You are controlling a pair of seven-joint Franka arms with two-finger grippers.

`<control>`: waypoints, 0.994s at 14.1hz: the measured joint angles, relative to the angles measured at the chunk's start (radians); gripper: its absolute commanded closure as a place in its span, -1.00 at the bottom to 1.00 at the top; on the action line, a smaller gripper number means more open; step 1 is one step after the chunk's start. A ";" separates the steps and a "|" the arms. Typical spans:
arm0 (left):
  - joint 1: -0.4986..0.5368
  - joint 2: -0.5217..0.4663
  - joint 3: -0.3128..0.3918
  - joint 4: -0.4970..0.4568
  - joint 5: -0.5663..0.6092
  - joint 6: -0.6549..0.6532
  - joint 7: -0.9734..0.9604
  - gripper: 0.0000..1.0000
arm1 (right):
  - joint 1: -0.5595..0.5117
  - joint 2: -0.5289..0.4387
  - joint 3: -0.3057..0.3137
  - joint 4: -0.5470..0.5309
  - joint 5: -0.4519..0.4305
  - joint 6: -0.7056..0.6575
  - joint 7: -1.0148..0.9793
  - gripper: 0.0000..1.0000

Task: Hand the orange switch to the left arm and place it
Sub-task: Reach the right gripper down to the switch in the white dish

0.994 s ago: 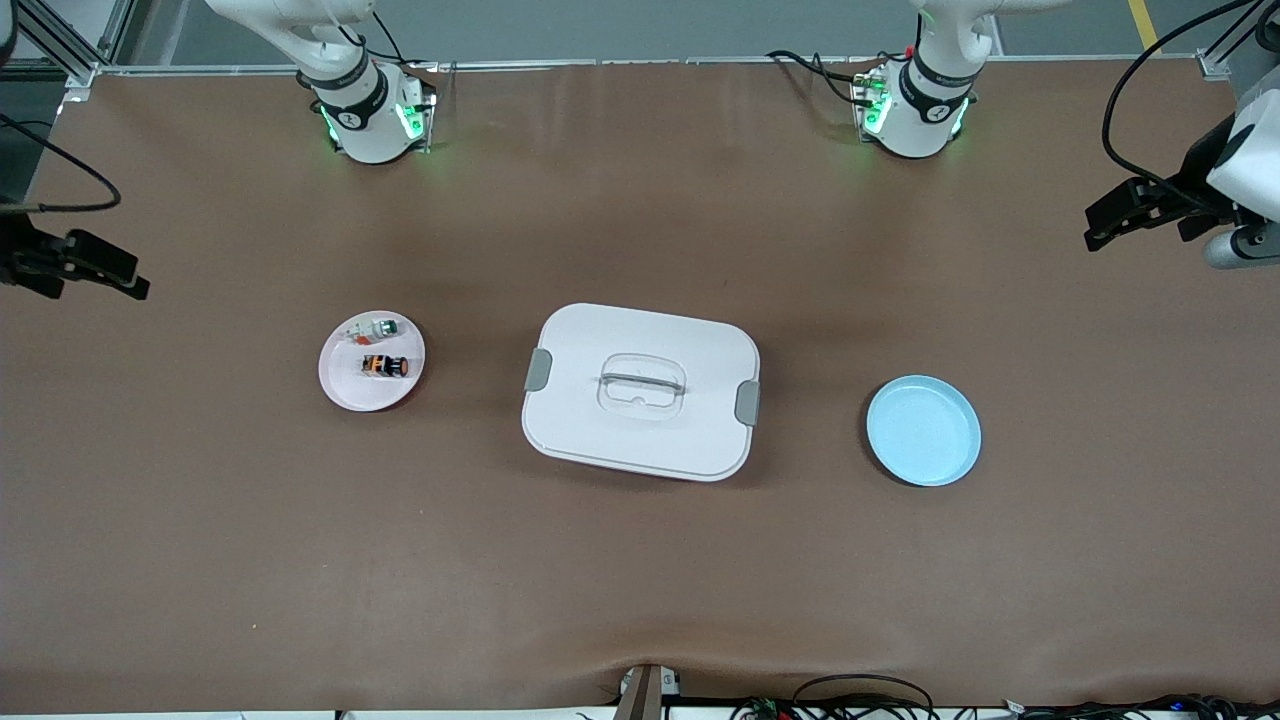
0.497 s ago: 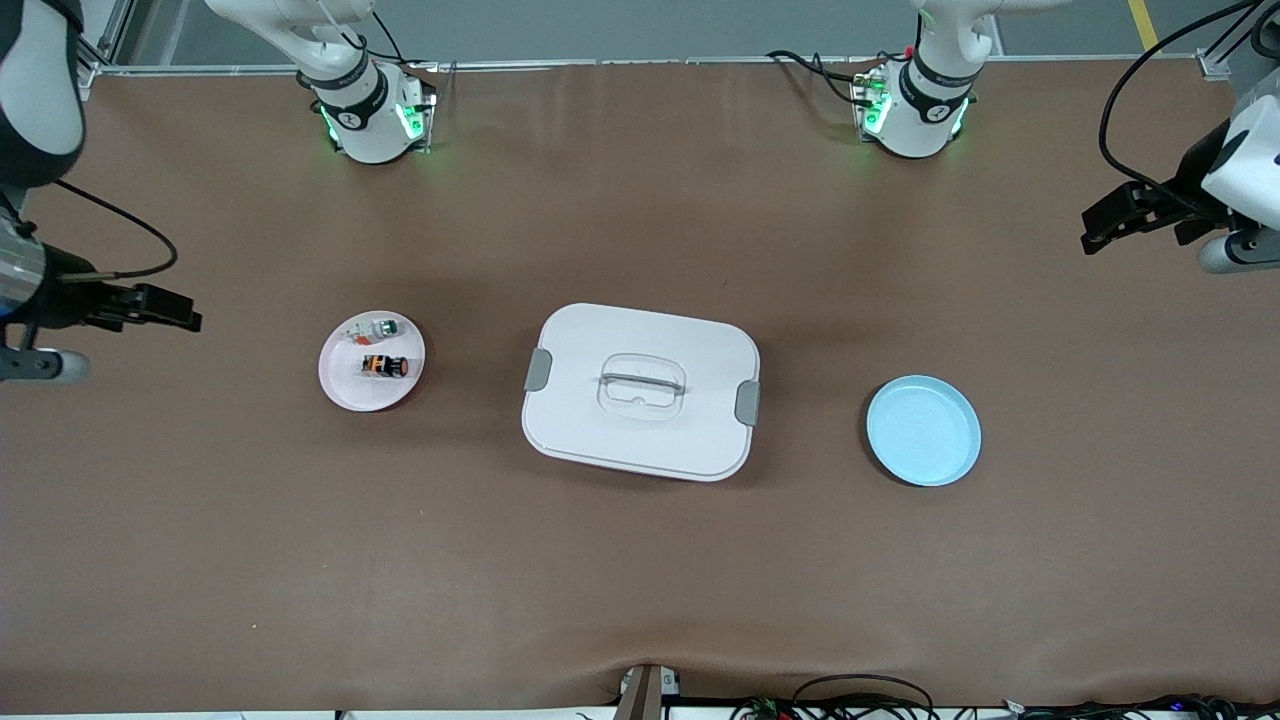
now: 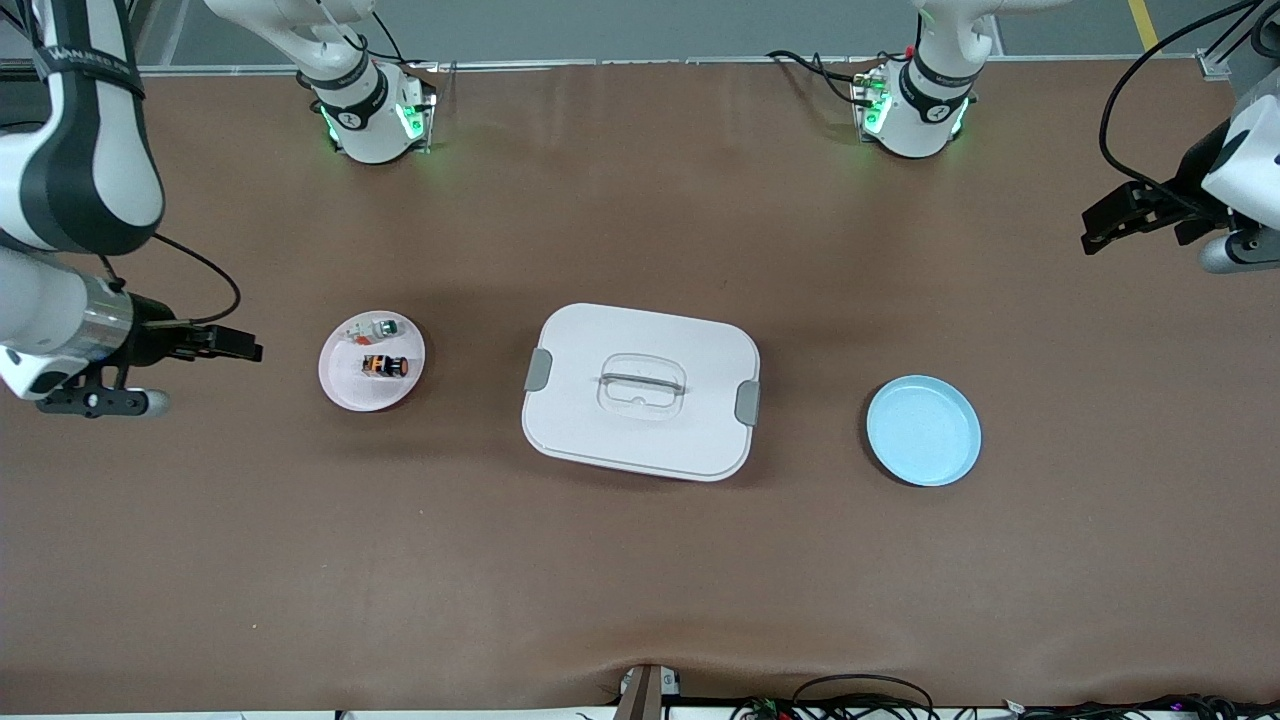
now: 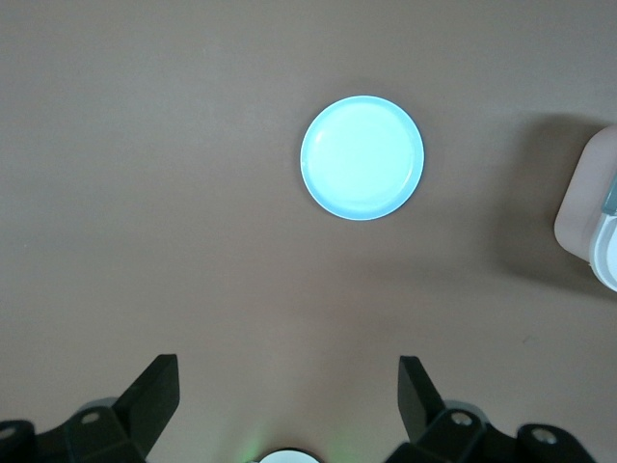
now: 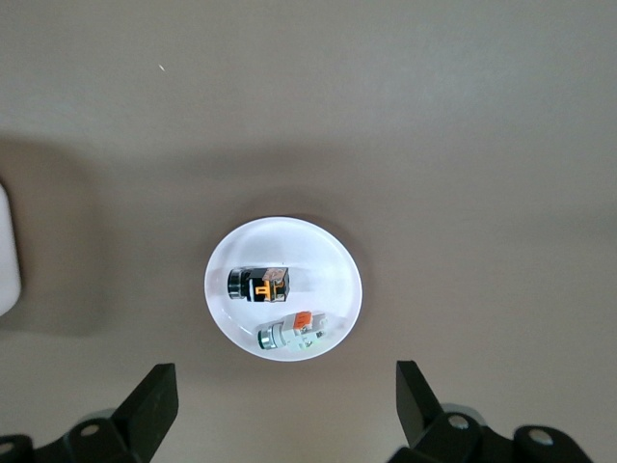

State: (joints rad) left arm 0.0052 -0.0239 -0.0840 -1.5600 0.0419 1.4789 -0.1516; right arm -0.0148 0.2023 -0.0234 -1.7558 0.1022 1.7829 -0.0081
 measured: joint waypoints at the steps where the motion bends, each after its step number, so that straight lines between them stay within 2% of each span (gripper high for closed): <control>1: 0.000 0.000 0.000 0.000 0.000 0.000 0.000 -1.00 | 0.000 0.000 0.000 -0.038 0.006 0.035 0.001 -1.00; 6: 0.000 0.000 0.000 -0.001 0.000 0.000 0.000 -1.00 | 0.011 0.000 0.003 -0.180 0.016 0.195 0.016 -1.00; 14: 0.000 0.000 0.000 -0.001 0.000 0.000 0.000 -1.00 | 0.105 0.000 0.008 -0.397 0.017 0.451 0.026 -1.00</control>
State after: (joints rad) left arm 0.0052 -0.0235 -0.0840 -1.5609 0.0419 1.4788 -0.1516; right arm 0.0900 0.2025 -0.0156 -2.1524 0.1191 2.2336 0.0181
